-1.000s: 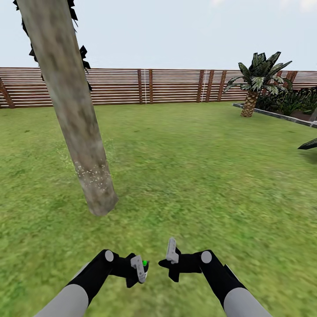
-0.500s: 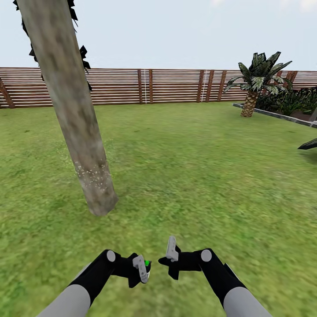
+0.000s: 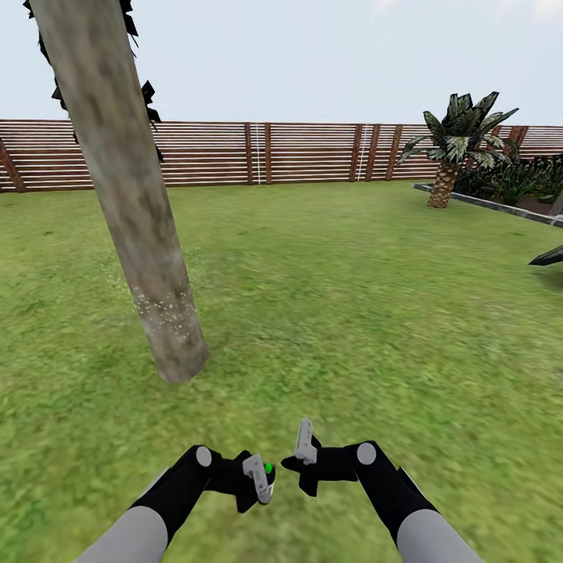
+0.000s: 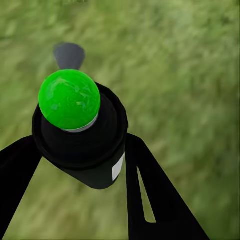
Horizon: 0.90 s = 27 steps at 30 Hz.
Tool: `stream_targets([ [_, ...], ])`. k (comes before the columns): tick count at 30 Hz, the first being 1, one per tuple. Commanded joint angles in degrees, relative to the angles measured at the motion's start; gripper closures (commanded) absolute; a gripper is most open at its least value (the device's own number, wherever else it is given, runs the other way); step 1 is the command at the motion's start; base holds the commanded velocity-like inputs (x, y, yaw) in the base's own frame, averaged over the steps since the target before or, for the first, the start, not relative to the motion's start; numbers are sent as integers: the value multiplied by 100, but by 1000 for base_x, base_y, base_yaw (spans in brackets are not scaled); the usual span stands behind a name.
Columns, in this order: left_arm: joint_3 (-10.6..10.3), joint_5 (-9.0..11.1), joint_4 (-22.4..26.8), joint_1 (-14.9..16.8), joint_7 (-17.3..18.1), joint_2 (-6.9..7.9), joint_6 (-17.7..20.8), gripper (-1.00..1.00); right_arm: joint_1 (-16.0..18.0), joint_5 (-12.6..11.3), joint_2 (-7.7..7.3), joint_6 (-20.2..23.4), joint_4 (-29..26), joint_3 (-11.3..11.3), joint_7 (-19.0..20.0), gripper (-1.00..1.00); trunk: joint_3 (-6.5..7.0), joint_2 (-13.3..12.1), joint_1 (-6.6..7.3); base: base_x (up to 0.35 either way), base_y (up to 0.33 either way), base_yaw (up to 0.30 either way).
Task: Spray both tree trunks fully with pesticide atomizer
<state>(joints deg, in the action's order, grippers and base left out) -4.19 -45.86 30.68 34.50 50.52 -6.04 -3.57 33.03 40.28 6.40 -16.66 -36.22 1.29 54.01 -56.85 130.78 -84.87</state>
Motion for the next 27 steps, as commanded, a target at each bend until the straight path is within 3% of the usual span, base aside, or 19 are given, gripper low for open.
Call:
stream_targets([
  [1, 5, -3, 8, 3, 5, -2, -38, 100, 2, 49, 2, -30, -8, -6, 5, 100, -5, 2, 1, 0, 0, 0],
  [8, 5, 226, 9, -1, 9, -6, -46, 100, 2, 50, 2, -30, -5, -8, 5, 100, -5, 2, 1, 0, 0, 0],
  [18, 5, 261, 8, -5, 10, -146, -53, 100, 2, 50, 0, -30, -7, -11, 5, 100, -5, 2, 1, 0, 0, 0],
  [27, 5, 355, 8, -2, 10, -153, -52, 100, 2, 50, -5, -30, -2, -10, 5, 100, -5, 2, 1, 0, 0, 0],
])
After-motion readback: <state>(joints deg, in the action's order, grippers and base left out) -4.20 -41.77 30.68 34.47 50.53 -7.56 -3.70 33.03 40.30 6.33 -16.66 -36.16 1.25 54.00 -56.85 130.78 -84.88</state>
